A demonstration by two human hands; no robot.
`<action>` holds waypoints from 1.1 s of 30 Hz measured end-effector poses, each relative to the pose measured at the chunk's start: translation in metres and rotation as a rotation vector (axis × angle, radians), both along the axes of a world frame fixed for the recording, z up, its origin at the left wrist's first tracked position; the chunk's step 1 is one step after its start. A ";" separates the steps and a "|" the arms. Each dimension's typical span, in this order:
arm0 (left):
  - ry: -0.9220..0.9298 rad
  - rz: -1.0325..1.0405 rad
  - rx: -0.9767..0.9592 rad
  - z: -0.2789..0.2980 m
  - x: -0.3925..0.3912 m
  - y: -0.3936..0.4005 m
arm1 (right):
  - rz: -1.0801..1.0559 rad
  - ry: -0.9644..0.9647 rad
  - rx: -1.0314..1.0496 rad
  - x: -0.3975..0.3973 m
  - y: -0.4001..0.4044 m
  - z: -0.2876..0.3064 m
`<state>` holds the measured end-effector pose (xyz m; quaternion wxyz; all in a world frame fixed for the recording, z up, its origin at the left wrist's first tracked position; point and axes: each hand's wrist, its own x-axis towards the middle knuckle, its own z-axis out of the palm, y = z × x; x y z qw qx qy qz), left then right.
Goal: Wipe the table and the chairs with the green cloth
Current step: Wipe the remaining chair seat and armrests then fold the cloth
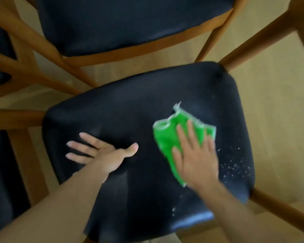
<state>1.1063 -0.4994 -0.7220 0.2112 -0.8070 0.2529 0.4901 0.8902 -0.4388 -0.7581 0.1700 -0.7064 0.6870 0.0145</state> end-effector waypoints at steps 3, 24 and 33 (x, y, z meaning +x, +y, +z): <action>-0.017 -0.013 0.003 0.004 0.000 -0.003 | -0.255 0.066 -0.005 -0.032 -0.070 -0.008; -0.026 -0.018 0.035 -0.008 0.000 0.001 | -0.498 0.009 0.165 -0.017 -0.015 -0.006; -0.049 -0.043 0.005 -0.005 -0.003 0.002 | -0.761 -0.210 0.091 -0.085 -0.104 -0.004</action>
